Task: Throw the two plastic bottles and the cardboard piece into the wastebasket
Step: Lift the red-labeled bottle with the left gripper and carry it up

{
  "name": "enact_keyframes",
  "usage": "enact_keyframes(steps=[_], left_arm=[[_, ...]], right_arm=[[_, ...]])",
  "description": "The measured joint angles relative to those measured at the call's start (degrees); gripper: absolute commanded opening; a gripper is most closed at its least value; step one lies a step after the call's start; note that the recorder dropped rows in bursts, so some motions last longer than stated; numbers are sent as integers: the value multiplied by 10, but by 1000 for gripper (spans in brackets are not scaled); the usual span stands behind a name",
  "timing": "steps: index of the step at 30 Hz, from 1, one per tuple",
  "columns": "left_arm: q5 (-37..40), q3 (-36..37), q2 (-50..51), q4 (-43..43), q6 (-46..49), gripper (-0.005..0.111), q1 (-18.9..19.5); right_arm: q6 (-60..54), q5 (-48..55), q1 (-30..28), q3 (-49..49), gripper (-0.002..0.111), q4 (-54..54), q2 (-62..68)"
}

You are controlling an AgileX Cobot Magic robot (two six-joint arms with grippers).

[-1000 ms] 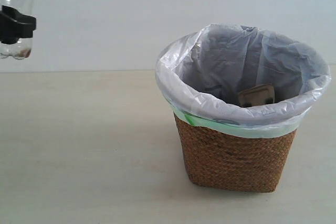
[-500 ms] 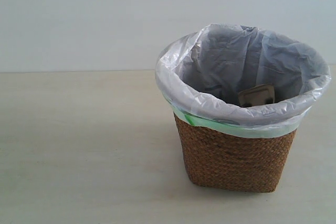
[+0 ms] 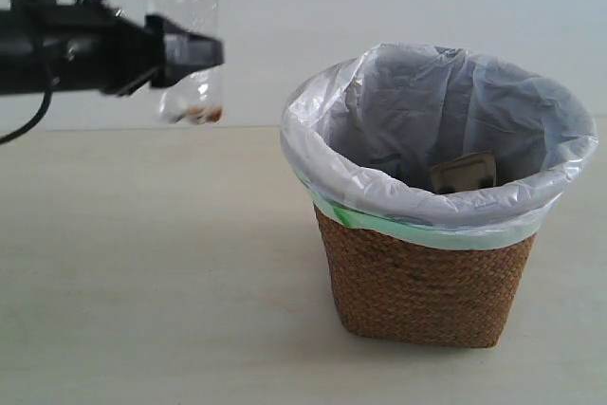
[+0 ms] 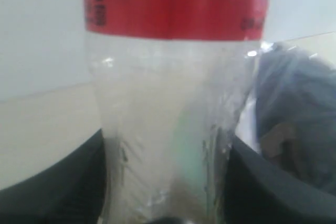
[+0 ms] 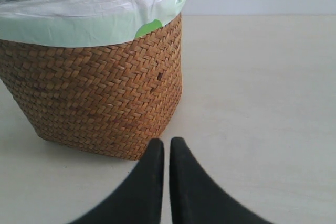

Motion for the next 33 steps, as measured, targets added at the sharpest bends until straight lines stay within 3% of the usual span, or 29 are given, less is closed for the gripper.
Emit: enact_keyframes(steps=[4, 6, 9, 12, 17, 27, 33], left_arm=[[9, -87, -5, 0, -20, 11, -59], [11, -113, -11, 0, -22, 11, -71], [-15, -125, -23, 11, -44, 11, -75], [-66, -108, -26, 78, -98, 11, -60], [-109, -43, -29, 164, -163, 11, 3], [-128, 97, -80, 235, -177, 11, 219], [-151, 126, -101, 250, -197, 11, 277]], right_arm=[[0, 0, 0, 0, 0, 0, 0], [0, 0, 0, 0, 0, 0, 0], [0, 0, 0, 0, 0, 0, 0], [0, 0, 0, 0, 0, 0, 0], [0, 0, 0, 0, 0, 0, 0], [0, 0, 0, 0, 0, 0, 0], [0, 0, 0, 0, 0, 0, 0]])
